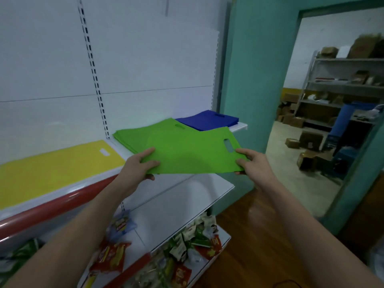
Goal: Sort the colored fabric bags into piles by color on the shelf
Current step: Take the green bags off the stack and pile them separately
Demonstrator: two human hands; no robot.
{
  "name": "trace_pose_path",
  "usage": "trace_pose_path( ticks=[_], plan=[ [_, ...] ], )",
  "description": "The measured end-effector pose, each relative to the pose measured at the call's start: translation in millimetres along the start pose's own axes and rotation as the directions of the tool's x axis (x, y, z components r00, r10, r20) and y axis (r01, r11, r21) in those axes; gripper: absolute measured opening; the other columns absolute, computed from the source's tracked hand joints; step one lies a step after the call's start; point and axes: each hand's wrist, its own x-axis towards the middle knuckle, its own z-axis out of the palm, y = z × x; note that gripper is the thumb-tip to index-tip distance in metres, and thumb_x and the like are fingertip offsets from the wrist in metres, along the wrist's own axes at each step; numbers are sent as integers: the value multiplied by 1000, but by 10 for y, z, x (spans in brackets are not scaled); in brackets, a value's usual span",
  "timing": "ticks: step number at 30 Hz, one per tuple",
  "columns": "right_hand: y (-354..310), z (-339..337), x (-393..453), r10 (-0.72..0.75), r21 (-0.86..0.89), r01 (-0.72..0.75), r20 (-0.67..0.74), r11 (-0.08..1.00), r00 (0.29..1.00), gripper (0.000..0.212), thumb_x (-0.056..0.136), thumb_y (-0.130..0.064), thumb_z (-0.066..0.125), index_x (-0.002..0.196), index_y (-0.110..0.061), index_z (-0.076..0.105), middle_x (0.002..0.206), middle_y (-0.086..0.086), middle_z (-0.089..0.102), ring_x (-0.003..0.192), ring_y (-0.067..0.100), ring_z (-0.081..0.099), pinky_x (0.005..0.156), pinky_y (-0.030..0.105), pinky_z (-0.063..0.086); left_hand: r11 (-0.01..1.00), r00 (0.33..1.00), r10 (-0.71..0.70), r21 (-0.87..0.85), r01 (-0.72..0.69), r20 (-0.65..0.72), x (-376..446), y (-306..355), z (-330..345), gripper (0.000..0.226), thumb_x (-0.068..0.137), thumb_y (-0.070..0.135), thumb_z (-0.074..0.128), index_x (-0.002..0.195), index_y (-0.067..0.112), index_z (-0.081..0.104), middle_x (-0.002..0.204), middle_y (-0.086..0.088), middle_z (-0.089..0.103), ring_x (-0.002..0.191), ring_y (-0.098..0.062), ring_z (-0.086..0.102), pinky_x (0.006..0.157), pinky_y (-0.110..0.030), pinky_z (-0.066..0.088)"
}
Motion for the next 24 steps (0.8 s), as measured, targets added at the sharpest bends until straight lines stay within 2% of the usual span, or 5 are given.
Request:
trace_pose_path(
  ticks=[7, 14, 16, 21, 24],
  plan=[
    [-66, 364, 974, -56, -110, 73, 153, 991, 987, 38, 91, 11, 50, 126, -3, 61, 88, 1, 59, 61, 16, 56, 50, 22, 54, 985, 985, -78, 138, 100, -154, 413, 61, -155, 58, 86, -4, 66, 140, 11, 52, 117, -13, 64, 72, -22, 60, 53, -27, 52],
    [-62, 953, 1924, -143, -260, 230, 314, 938, 939, 39, 90, 2, 59, 127, -8, 63, 116, 8, 61, 77, 22, 64, 76, 38, 55, 902, 956, -27, 404, 149, -294, 909, 99, -415, 55, 84, 6, 74, 136, 12, 57, 139, -14, 50, 65, -19, 53, 44, -17, 46],
    [-56, 1104, 2184, -170, -285, 280, 354, 917, 919, 40, 88, 1, 62, 127, -8, 63, 119, 8, 61, 78, 14, 61, 71, 29, 52, 872, 945, 8, 465, 153, -326, 1057, 93, -467, 52, 84, 11, 75, 133, 12, 60, 131, -8, 52, 66, -19, 54, 43, -18, 45],
    [-71, 1388, 2721, -189, -398, 393, 461, 829, 867, 46, 84, -7, 71, 129, -5, 61, 130, 11, 61, 116, 22, 57, 97, 32, 47, 801, 912, -8, 543, 251, -410, 1330, -2, -527, 57, 82, 19, 79, 134, 8, 59, 130, -12, 59, 102, -25, 62, 85, -31, 52],
    [-46, 1518, 2903, -166, -493, 462, 531, 737, 831, 48, 86, -14, 70, 132, -7, 59, 129, 11, 60, 109, 21, 58, 87, 25, 43, 735, 896, -38, 595, 325, -442, 1455, -36, -475, 60, 83, 20, 78, 137, 5, 56, 138, -15, 56, 118, -27, 57, 99, -31, 44]
  ],
)
